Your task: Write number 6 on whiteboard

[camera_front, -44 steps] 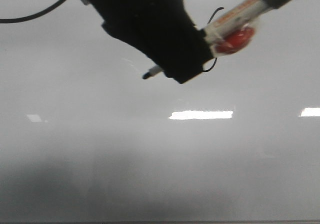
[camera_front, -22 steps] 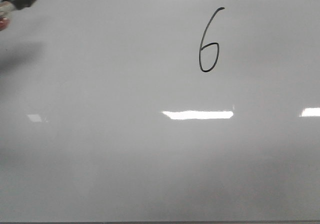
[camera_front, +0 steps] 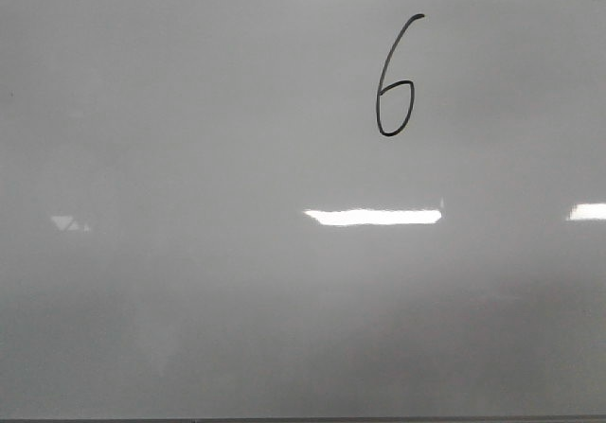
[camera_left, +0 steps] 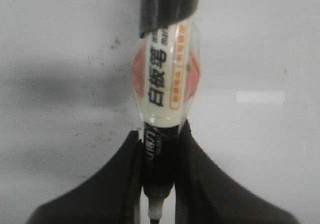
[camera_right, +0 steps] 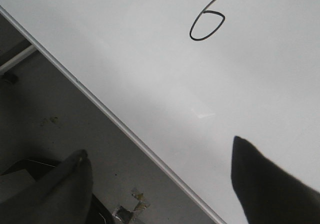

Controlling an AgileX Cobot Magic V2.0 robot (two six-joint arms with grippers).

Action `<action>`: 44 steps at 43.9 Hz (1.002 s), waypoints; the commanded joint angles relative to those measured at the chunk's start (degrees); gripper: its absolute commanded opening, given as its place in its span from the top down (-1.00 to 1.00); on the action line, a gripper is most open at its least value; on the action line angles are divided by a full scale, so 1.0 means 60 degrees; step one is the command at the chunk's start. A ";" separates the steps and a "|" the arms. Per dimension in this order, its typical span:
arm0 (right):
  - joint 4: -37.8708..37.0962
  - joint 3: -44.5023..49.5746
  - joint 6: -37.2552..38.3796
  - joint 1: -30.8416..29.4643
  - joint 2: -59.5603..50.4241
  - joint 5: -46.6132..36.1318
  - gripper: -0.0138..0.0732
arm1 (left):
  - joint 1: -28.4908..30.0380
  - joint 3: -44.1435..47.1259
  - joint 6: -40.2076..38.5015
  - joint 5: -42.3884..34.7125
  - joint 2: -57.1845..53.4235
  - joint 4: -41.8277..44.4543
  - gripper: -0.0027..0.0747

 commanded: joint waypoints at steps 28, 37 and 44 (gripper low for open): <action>0.0148 -0.0300 0.0153 -0.0057 -0.0018 -0.0570 -0.68 | 0.0029 -0.0316 -0.0088 -0.1754 0.0884 -0.0062 -0.21; -0.0522 -0.0955 0.2268 -0.0057 -0.0229 0.0074 -0.68 | 0.0029 -0.0830 -0.0008 0.0005 -0.0077 0.0000 -0.21; -0.1976 -0.1719 0.4605 -0.0057 -0.0237 0.1183 -0.68 | 0.0029 -0.1141 -0.0008 0.1303 -0.1428 0.0000 -0.21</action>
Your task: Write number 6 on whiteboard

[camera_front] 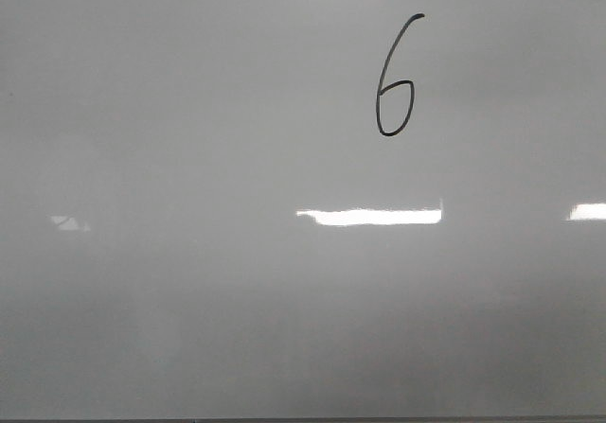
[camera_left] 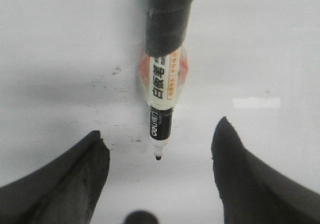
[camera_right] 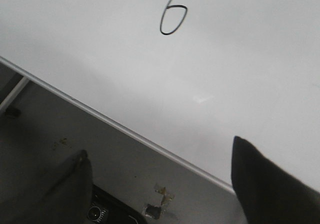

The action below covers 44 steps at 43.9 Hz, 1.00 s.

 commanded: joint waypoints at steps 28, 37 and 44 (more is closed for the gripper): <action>-0.1747 0.0967 0.2187 -0.0057 -0.2464 -0.0723 -0.68 | -0.1928 0.0760 0.0363 0.2640 -0.7085 0.0368 -0.21; -0.1747 0.1186 0.2187 -0.0057 -0.2579 -0.0804 -0.68 | -0.1855 0.1000 -0.0867 0.2674 -0.7579 0.0777 -0.21; -0.1747 0.1195 0.2187 -0.0057 -0.2579 -0.0879 -0.64 | -0.1855 0.1014 -0.0867 0.2626 -0.7579 0.0758 -0.18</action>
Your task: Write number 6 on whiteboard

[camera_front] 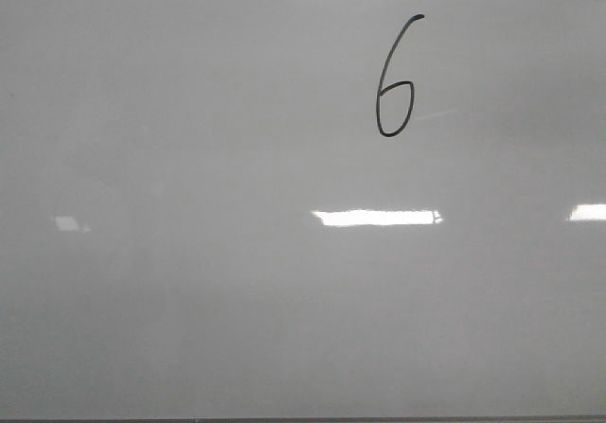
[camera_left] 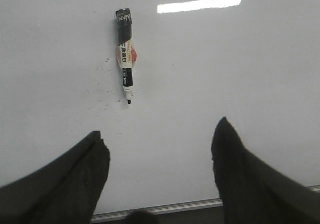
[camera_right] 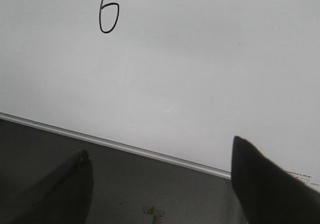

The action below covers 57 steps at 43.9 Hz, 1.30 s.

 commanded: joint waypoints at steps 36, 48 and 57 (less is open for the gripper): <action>-0.0108 -0.0198 -0.0019 -0.0057 0.0024 -0.0749 0.84 | -0.0017 -0.0206 -0.0135 -0.0818 0.0059 0.0008 0.98; -0.0108 -0.0198 -0.0019 -0.0057 0.0024 -0.0749 0.84 | -0.0017 -0.0206 -0.0135 -0.0818 0.0059 0.0008 0.98; -0.0108 -0.0198 -0.0019 -0.0057 0.0024 -0.0747 0.84 | 0.0330 0.0609 -0.0078 -0.1850 -0.0741 -0.0007 0.98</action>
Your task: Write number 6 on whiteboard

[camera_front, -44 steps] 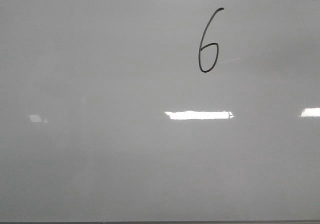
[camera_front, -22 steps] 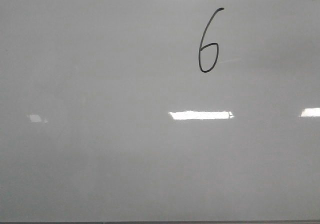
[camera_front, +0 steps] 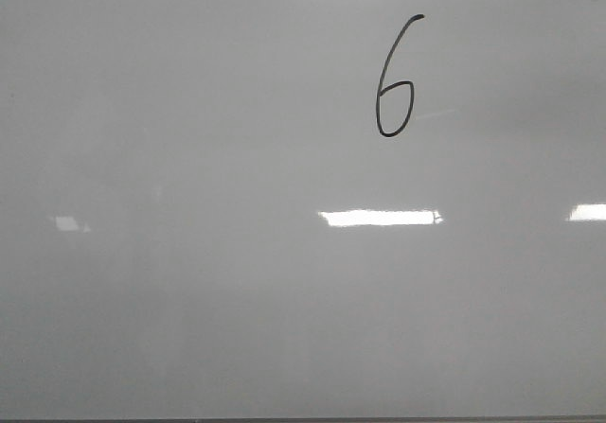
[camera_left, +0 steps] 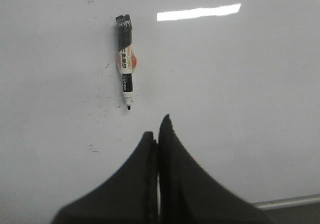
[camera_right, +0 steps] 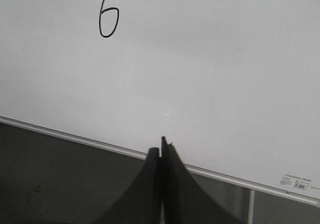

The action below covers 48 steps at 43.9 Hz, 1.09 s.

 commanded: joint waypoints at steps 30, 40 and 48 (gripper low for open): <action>-0.0086 -0.0202 -0.0019 -0.0057 0.0024 -0.0656 0.84 | 0.1451 0.7951 -0.0059 -0.9268 -0.4313 -0.0512 0.98; -0.0086 -0.0202 -0.0019 -0.0057 0.0024 -0.0627 0.84 | 0.1451 0.7933 -0.0059 -0.9210 -0.4395 -0.0512 0.98; -0.0086 -0.0202 -0.0019 -0.0057 0.0024 -0.0627 0.84 | 0.1451 0.7933 -0.0059 -0.9210 -0.4395 -0.0512 0.98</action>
